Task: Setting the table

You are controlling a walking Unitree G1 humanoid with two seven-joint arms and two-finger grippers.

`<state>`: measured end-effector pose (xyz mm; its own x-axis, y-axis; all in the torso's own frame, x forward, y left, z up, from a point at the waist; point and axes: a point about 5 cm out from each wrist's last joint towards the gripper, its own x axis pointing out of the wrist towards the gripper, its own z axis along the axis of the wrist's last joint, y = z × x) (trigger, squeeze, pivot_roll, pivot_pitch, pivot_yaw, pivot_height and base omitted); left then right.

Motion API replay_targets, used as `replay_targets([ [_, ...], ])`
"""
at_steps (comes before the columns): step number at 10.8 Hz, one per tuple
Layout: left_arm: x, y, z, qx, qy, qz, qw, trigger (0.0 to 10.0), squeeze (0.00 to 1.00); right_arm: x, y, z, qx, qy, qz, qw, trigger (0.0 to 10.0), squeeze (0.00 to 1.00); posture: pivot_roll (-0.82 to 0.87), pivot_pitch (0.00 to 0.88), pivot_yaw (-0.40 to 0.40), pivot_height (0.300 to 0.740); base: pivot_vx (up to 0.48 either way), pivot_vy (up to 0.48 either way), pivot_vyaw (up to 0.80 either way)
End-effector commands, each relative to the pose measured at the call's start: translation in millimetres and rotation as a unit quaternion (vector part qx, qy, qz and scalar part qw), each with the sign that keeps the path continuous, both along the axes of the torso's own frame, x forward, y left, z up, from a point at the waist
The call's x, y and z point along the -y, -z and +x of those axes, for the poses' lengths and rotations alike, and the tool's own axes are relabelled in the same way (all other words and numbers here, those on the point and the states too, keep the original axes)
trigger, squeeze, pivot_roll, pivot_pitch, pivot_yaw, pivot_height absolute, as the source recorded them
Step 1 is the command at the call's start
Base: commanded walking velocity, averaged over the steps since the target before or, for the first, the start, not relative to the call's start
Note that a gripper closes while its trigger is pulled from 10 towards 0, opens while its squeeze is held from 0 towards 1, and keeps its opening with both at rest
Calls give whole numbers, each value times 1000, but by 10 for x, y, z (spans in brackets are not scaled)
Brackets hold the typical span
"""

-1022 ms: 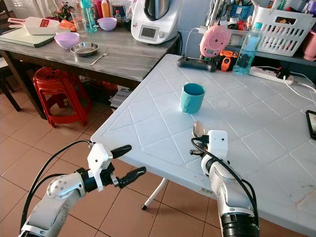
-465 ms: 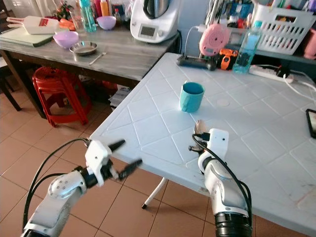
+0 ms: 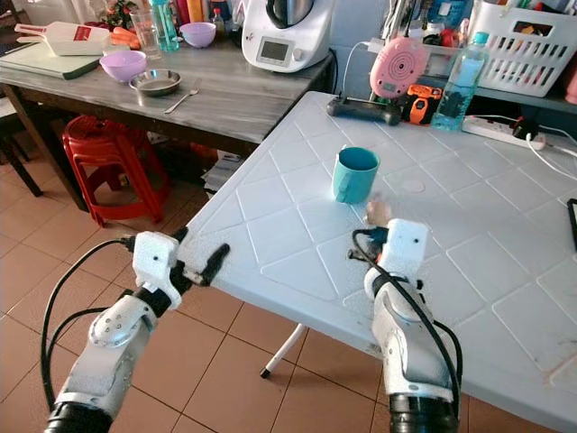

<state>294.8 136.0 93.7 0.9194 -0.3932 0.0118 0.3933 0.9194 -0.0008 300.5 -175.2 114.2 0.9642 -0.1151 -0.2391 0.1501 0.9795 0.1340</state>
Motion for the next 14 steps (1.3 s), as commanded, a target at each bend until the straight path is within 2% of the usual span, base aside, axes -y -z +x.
replay_targets([
  [1,-5,-13,29,-3,-5,-12,1000,10000,0,49,-52,-19,9,15,-9,1000,10000,0,46,0,-6,740,0,0,-606],
  [3,25,1,39,-7,-9,-30,999,10000,0,48,-69,-30,20,18,-11,1000,10000,0,46,0,-6,740,0,154,-653],
  [8,86,12,12,-8,5,-35,999,10000,0,54,-70,-37,25,17,-8,1000,10000,0,38,0,0,740,0,353,-726],
  [14,99,-1,28,-5,5,-36,999,10000,0,51,-93,-50,44,11,-15,999,10000,0,38,0,2,740,0,369,0],
])
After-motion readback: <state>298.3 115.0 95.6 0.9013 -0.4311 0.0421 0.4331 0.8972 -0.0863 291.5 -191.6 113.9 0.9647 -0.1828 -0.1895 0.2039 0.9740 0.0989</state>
